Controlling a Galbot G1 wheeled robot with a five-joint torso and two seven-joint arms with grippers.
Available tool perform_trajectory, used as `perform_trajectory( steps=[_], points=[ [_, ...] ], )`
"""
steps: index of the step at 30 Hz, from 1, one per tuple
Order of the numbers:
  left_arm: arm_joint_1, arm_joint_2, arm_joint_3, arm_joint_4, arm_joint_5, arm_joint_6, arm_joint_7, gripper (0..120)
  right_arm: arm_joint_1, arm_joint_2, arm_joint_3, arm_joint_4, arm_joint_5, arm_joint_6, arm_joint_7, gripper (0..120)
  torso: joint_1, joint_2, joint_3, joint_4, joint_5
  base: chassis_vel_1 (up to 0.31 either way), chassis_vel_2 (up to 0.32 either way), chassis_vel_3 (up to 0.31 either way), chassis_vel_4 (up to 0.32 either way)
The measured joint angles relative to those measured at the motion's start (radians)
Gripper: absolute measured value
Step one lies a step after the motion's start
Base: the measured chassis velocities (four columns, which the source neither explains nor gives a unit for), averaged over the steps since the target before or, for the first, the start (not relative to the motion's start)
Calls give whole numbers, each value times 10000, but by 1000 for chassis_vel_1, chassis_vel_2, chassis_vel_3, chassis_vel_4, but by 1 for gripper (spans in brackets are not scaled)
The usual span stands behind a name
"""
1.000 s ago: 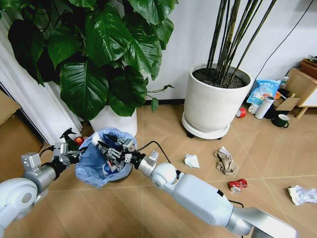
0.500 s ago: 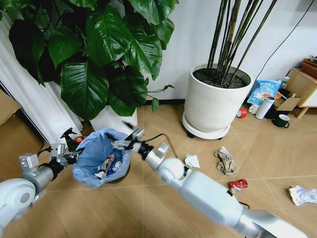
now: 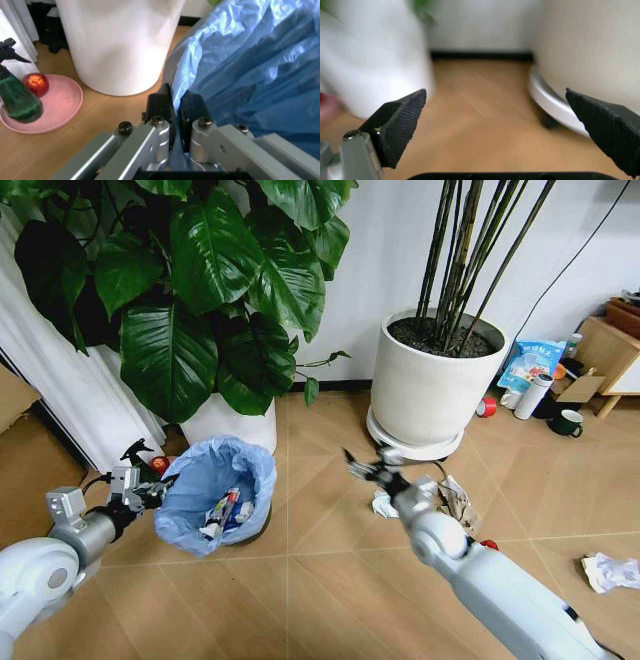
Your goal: Pick up the trash bin and place the garbage on the floor into it.
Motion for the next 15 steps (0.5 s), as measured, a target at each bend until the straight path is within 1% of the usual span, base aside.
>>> perform_trajectory(
  steps=[4,5,7,8,9,12,13,15],
  points=[
    [28,-14,-34,-45,3,0,0,0,-345,232,364,-512,-329,-295,339,100,0,0,0,1,-3,0,0,0,0],
    [75,-13,-87,-88,3,0,1,0,-481,587,536,-1091,-471,-546,620,100,0,0,0,0,-1,0,0,0,0],
    [119,16,-137,-115,4,0,-5,0,-410,1085,584,-1840,-711,-623,744,100,0,0,0,1,-5,0,0,0,0],
    [135,32,-161,-132,3,0,-17,0,-249,1504,555,-2425,-815,-623,765,100,0,0,1,1,-3,0,0,0,0],
    [135,32,-161,-132,3,0,-17,0,-249,1504,555,-2425,-815,-623,765,100,0,0,1,1,-3,0,0,0,0],
    [166,46,-190,-164,-4,-2,-43,0,152,2353,439,-3812,-1137,-440,692,100,0,0,1,4,-3,0,0,0,0],
    [166,46,-190,-164,-4,-2,-43,0,152,2353,439,-3812,-1137,-440,692,100,0,0,1,4,-3,0,0,0,0],
    [181,35,-189,-149,6,-5,-51,0,523,2899,399,-4912,-1381,-314,635,100,1,0,2,4,-3,0,0,0,0]
  ],
)
